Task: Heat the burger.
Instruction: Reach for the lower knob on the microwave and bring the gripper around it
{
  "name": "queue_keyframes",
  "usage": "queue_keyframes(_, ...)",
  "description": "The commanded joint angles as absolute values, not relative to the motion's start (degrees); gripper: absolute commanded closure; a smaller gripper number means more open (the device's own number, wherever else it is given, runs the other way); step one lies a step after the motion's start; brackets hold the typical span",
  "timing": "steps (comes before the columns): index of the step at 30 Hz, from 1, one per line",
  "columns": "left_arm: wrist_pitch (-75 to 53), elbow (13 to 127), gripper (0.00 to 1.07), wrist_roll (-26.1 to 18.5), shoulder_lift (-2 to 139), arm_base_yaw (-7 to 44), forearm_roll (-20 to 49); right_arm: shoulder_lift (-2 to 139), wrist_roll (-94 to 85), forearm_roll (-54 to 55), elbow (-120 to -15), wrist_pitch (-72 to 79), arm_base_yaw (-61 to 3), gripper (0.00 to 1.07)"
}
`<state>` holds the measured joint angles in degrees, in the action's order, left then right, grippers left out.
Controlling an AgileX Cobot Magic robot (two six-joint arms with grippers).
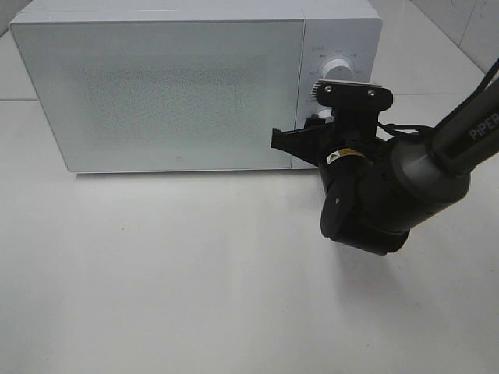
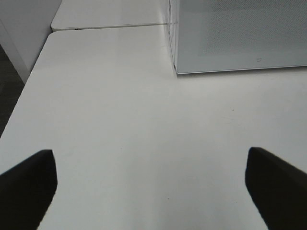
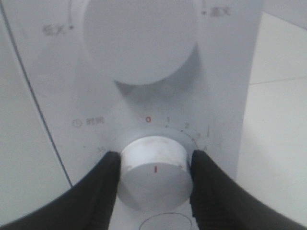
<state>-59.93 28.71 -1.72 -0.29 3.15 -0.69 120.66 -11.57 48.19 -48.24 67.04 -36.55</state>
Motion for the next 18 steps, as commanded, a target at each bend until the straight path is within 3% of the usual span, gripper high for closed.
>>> queue_keyframes(1,-59.5,28.5,0.07,-1.7,-1.6,2.9,-0.5,120.3,10.4,39.5,-49.6,70.4,-35.6,1.07)
queue_keyframes(9,-59.5,28.5,0.07,-1.7,-1.6,2.9,-0.5,120.3,48.9,31.0,-49.6,69.9,-35.6,1.07)
queue_keyframes(18,-59.5,28.5,0.07,-1.7,-1.6,2.9,-0.5,120.3,77.7,30.7,-49.6,69.9,-35.6,1.07)
